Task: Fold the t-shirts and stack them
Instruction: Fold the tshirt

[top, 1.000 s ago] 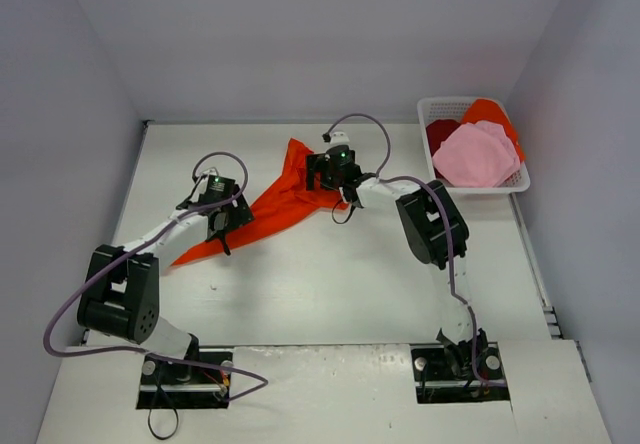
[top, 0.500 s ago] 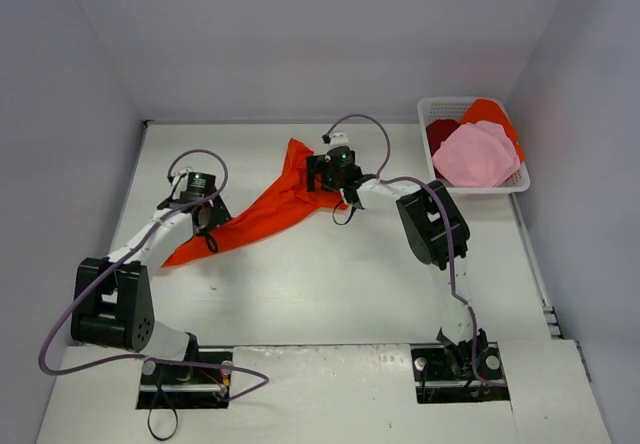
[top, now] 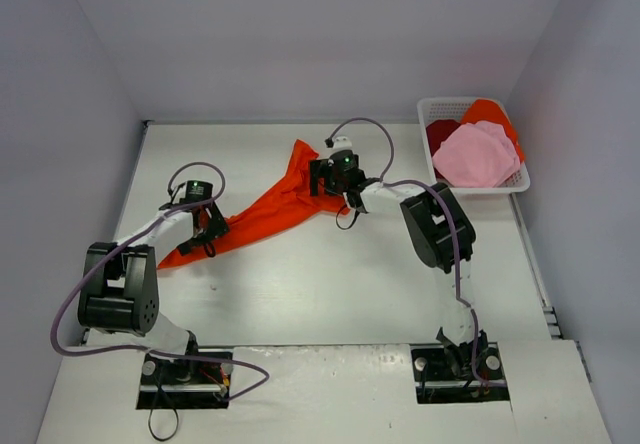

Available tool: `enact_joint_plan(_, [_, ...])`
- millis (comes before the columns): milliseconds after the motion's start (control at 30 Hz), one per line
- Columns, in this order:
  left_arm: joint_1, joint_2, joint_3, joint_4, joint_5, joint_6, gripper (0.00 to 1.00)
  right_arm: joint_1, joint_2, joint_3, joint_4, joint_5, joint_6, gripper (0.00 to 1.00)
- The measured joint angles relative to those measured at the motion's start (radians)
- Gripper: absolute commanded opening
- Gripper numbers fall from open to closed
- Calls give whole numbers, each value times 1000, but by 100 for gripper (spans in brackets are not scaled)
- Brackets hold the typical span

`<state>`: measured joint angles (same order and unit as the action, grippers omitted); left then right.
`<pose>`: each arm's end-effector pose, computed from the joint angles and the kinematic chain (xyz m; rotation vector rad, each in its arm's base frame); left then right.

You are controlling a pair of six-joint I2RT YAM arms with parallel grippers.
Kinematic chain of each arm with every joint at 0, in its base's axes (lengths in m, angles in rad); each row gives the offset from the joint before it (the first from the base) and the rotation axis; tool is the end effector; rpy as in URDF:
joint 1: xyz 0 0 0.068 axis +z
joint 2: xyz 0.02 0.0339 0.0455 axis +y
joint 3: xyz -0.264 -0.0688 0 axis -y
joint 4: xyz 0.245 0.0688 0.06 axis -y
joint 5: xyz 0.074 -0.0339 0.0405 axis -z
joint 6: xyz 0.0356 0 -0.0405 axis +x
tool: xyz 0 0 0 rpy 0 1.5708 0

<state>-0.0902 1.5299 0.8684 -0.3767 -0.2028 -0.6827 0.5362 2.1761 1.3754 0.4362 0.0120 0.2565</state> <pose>0.2941 -0.0194 0.1803 -0.8199 2.4414 -0.0221 0.4182 0.2480 0.1574 -0.2666 1.9520 0.5129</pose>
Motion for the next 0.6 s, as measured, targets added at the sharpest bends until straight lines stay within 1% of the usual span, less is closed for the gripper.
enact_joint_plan(367, [1,-19,-53,26,28,-2,77,0,0,14,-23,-1,1,93])
enact_joint_plan(600, [-9,-106,-128,31,69,-11,77,0,16,50,-53,-8,3,93])
